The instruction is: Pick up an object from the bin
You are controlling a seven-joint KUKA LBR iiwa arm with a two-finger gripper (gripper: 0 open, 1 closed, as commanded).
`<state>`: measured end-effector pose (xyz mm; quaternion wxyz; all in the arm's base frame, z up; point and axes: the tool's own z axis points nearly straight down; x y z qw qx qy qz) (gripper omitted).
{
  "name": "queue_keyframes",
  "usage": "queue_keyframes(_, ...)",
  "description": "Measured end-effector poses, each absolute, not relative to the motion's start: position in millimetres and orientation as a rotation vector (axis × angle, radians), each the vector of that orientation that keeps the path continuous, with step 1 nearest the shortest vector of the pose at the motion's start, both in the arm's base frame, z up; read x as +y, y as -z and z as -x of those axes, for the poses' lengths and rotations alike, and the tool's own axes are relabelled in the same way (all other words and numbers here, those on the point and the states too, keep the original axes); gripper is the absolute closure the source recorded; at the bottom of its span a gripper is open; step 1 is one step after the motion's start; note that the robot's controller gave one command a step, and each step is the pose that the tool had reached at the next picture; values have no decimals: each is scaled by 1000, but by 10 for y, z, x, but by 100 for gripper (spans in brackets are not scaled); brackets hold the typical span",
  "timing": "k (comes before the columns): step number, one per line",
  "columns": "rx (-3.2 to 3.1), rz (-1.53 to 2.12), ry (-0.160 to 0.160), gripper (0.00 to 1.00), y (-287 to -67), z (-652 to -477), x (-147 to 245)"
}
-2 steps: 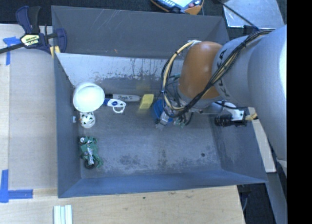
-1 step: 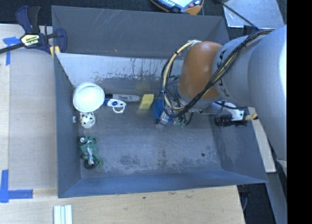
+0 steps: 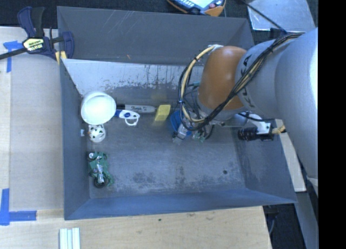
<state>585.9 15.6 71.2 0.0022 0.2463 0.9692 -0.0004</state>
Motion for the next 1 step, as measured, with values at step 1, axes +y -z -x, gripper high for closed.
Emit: queue_keyframes(1,3041,-773,1,100,-712,-5859,156)
